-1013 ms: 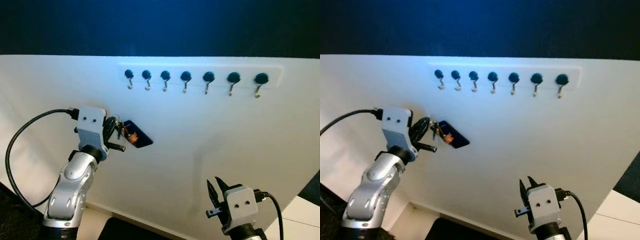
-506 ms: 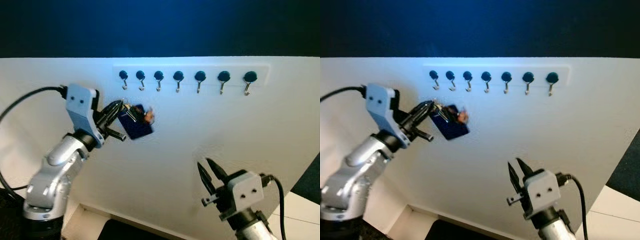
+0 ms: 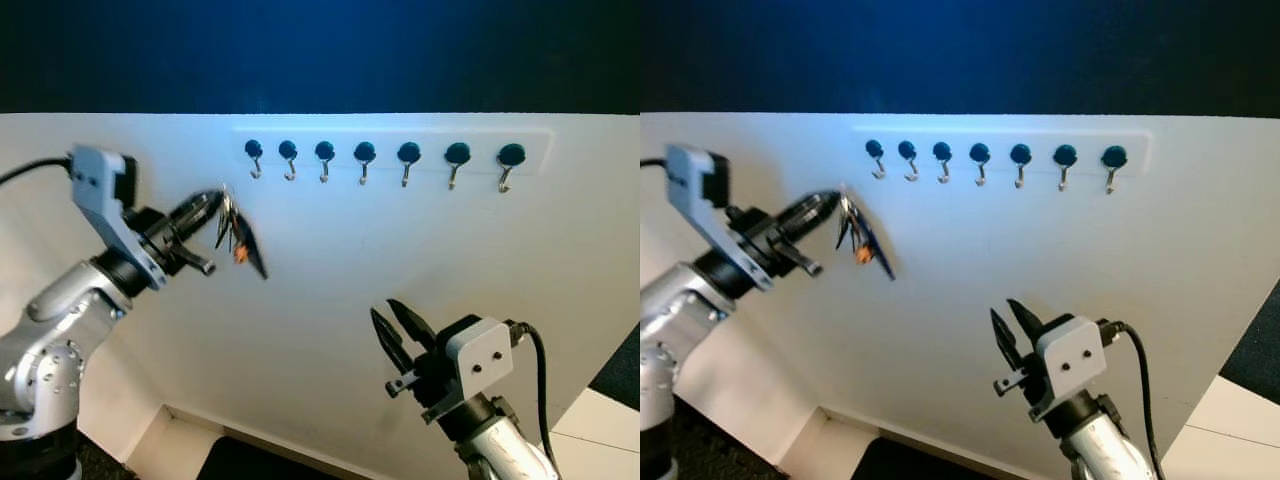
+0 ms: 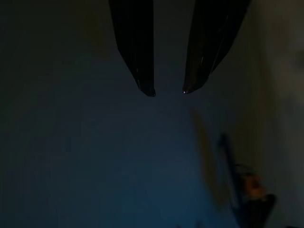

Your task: Hang keys on a hook

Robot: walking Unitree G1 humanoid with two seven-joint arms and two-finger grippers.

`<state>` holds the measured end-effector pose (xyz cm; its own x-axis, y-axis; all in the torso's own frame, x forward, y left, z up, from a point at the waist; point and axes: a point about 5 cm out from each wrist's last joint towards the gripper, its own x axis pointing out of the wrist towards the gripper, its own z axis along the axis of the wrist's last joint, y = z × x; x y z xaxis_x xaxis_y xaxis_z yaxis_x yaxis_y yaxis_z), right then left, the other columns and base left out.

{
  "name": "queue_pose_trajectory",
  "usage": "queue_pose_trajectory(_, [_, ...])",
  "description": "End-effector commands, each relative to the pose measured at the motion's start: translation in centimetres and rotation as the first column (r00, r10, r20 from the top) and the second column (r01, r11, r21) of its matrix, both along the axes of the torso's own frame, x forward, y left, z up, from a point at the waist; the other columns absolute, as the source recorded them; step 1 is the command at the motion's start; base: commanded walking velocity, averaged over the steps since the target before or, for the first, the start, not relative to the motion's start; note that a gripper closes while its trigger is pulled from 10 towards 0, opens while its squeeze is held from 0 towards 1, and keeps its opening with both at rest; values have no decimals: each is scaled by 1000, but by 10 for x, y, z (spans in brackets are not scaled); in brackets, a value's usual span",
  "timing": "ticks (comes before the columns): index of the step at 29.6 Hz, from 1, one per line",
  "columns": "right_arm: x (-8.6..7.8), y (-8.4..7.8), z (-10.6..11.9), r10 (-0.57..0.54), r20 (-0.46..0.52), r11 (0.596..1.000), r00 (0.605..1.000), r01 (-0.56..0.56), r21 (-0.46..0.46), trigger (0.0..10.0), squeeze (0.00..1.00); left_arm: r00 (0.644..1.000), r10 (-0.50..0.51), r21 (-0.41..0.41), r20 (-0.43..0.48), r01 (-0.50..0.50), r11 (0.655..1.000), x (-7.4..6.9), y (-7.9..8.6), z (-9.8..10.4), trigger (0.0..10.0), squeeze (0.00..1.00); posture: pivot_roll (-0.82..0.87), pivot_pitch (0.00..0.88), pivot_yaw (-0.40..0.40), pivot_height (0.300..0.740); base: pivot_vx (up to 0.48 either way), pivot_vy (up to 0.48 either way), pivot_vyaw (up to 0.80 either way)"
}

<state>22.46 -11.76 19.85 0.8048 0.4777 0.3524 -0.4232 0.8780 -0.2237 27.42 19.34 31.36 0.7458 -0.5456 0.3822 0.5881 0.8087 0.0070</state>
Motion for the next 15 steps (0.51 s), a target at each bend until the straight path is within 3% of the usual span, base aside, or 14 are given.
queue_pose_trajectory(1, [-1,8,4,45,-4,999,999,-45,16,10000,0,999,-29,-85,-28,26,996,2,4,-1,10000,0,0,121,158,740,0,0,0])
queue_pose_trajectory(4, [0,11,7,55,4,998,998,-55,22,10000,0,998,-51,-119,-36,46,992,3,2,0,10000,0,-2,115,157,740,0,0,0])
queue_pose_trajectory(10, [8,20,19,73,46,996,996,-76,51,10000,0,984,-149,-168,-95,131,977,9,-19,-6,10000,0,-6,95,159,740,0,0,0])
queue_pose_trajectory(15, [11,22,23,72,57,996,996,-75,56,10000,0,980,-172,-200,-102,150,968,12,-23,-5,10000,0,-9,89,161,740,0,0,0])
